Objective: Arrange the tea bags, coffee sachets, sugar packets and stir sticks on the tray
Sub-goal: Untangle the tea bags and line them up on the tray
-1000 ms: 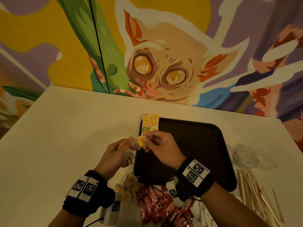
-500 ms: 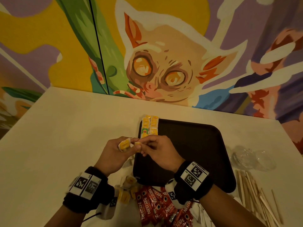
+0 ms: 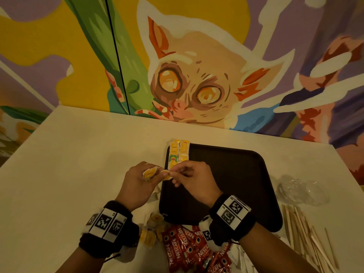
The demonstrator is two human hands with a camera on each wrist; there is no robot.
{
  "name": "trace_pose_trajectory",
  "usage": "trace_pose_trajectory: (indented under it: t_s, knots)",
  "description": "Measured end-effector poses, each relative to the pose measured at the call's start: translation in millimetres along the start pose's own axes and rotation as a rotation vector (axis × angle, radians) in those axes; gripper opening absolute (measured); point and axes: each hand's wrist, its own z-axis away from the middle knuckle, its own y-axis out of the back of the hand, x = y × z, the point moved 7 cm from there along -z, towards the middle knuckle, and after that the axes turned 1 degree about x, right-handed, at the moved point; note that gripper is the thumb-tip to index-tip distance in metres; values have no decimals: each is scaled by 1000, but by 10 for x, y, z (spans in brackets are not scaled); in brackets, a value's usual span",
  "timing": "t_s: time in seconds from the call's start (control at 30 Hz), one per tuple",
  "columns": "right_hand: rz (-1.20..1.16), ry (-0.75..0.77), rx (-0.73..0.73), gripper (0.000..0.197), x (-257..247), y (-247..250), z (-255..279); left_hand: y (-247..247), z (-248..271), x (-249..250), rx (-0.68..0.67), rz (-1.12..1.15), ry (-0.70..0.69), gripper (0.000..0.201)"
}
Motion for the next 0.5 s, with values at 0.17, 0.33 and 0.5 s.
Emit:
trace_pose_trajectory:
  t_s: [0.17, 0.33, 0.5]
  knots:
    - [164, -39, -19, 15, 13, 25, 13, 32, 10, -24, 64, -72, -13, 11]
    - [363, 11, -220, 15, -52, -42, 25, 13, 15, -72, 58, -174, -63, 4]
    - [393, 107, -211, 14, -232, -18, 25, 9, 26, -30, 23, -174, -110, 9]
